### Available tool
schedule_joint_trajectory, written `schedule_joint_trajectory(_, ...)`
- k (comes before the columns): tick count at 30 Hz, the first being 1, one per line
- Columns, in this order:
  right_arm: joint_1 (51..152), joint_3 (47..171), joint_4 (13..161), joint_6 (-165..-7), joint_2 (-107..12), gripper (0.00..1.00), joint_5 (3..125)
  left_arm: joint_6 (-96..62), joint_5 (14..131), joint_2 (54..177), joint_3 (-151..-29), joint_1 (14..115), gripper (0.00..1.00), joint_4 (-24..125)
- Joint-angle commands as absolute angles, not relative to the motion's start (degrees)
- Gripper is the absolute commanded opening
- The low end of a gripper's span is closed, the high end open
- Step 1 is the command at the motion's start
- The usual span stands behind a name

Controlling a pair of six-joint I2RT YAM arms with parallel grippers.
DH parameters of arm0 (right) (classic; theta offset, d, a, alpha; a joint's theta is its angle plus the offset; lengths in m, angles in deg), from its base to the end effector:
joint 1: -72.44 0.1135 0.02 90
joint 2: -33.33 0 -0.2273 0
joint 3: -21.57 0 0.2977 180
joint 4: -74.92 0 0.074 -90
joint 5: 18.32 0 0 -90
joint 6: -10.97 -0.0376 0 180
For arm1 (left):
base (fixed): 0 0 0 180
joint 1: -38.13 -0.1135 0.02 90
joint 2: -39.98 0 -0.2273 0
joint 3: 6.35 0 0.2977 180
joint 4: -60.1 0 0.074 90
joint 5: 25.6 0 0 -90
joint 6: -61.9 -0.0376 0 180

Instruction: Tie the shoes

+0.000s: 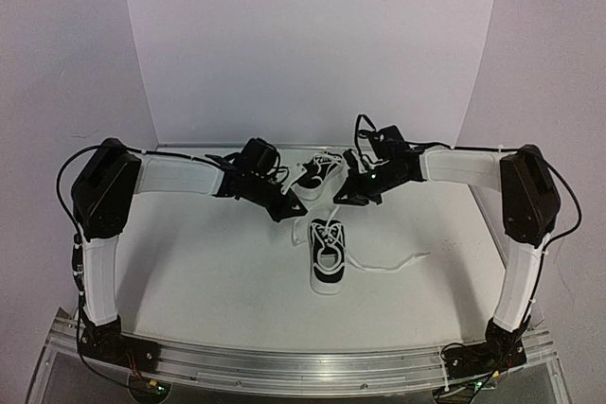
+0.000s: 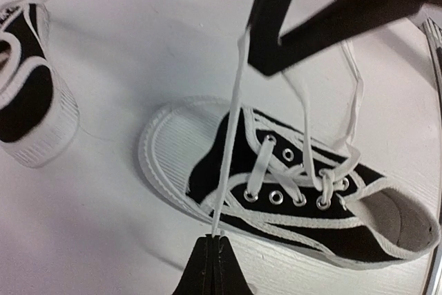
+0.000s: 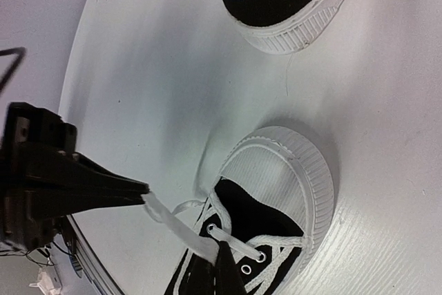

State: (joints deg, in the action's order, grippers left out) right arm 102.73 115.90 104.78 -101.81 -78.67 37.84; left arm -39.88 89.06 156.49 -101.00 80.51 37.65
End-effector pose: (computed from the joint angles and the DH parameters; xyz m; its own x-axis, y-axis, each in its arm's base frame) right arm 0.3865 0.2500 0.1563 -0.8752 -0.1388 -0.4635 -0.4390 0.6305 0.6402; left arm 0.3404 -0.3319 0.1305 -0.3351 0.5569 -0.7600 0.9209 0.3641 -0.1392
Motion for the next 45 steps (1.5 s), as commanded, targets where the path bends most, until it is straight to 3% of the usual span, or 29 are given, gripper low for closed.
schedule_joint_trajectory(1,102.09,114.91,104.97,-101.84,-72.80,0.00,36.36,-42.99,91.69,153.60,-98.69,83.03,0.00,36.38)
schedule_joint_trajectory(7,102.07,113.59,104.83,-101.59,-71.90,0.00,33.25,-40.82,92.52,153.62,-97.71,85.12,0.04,39.69)
schedule_joint_trajectory(13,102.18,112.88,104.67,-101.09,-71.51,0.00,30.80,-40.08,93.78,151.12,-97.28,85.16,0.38,40.77)
schedule_joint_trajectory(18,102.35,112.38,104.60,-101.09,-71.17,0.00,30.54,-37.67,92.96,149.68,-96.54,84.90,0.55,43.80)
schedule_joint_trajectory(23,102.62,112.34,104.65,-101.24,-71.00,0.00,30.72,-35.55,91.64,150.84,-98.16,84.91,0.78,46.91)
schedule_joint_trajectory(27,102.71,112.37,104.62,-101.53,-71.01,0.00,30.91,-34.89,92.65,153.25,-100.79,84.99,0.77,47.36)
schedule_joint_trajectory(36,102.69,112.36,104.66,-102.18,-71.07,0.00,31.59,-33.65,92.43,157.26,-103.46,85.69,0.47,47.56)
schedule_joint_trajectory(45,102.69,112.56,104.72,-102.44,-71.25,0.00,31.97,-35.08,91.91,160.22,-104.93,87.59,0.36,45.72)
